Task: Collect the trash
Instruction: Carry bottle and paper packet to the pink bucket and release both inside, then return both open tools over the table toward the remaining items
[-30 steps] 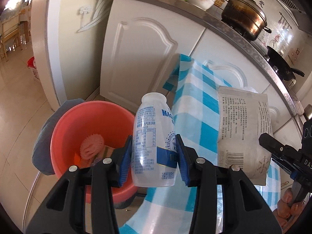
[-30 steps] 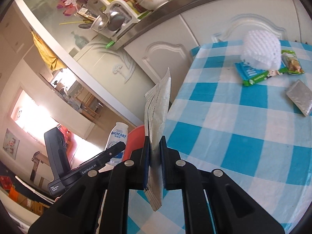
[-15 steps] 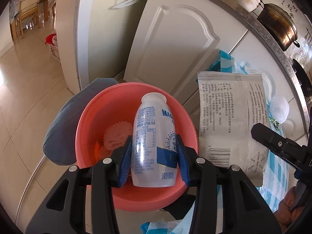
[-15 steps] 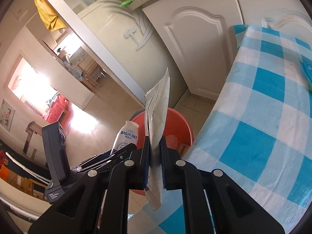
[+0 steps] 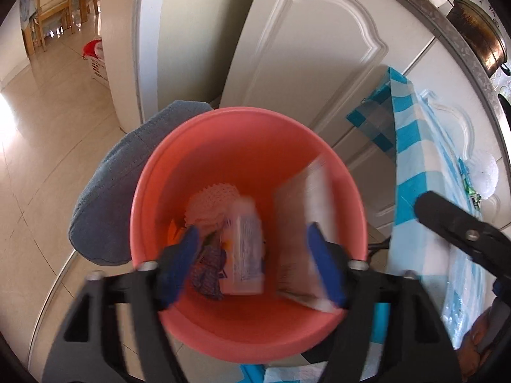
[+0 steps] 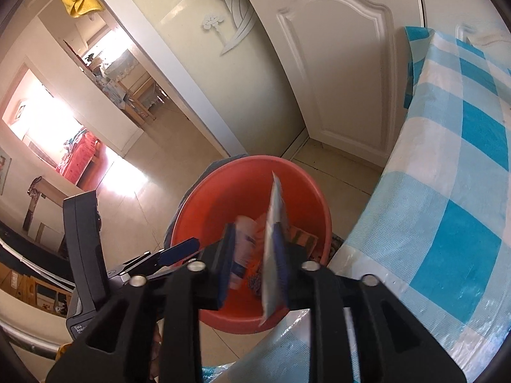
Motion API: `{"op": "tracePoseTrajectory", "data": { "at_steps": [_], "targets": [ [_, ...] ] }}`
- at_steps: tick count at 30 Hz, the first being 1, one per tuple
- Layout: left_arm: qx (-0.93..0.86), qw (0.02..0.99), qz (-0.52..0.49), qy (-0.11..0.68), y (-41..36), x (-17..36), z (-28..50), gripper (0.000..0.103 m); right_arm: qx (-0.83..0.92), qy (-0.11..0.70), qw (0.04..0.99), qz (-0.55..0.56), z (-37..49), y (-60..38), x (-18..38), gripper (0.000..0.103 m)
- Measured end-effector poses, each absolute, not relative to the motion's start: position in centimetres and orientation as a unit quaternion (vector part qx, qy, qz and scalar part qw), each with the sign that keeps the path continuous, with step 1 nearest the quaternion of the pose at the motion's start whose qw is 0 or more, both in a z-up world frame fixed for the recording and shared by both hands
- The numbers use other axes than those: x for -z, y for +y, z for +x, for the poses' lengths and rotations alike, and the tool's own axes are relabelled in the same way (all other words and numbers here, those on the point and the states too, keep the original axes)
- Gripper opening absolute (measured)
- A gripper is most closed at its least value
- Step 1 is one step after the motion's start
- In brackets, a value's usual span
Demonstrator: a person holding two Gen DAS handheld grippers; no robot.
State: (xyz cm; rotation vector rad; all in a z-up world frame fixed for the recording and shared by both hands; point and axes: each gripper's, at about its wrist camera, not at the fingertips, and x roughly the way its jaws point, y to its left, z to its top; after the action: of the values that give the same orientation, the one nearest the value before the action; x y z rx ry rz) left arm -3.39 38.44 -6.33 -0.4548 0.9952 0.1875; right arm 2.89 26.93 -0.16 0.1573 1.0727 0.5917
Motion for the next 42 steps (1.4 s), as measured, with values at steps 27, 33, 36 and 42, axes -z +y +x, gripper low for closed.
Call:
{"op": "tracePoseTrajectory", "data": {
  "at_steps": [27,33,36,42],
  "targets": [
    [-0.084,0.886,-0.169,0.424,35.7,1.4,-6.8,0.091,-0.209,0.392,0.875,0.192,-3.1,13.5,-3.9,0.092],
    [-0.067,0.896,-0.158,0.409,33.7,-0.8,-7.0,0.095,-0.186,0.348,0.901,0.18,-4.5,10.0,-5.2,0.094],
    [-0.056,0.903,-0.155,0.396,32.6,-2.2,-7.1,0.096,-0.172,0.33,0.91,0.184,-4.9,7.8,-5.5,0.094],
    [-0.027,0.913,-0.135,0.385,29.0,-4.5,-6.3,0.097,-0.149,0.312,0.911,0.227,-5.0,2.7,-5.5,0.095]
  ]
}}
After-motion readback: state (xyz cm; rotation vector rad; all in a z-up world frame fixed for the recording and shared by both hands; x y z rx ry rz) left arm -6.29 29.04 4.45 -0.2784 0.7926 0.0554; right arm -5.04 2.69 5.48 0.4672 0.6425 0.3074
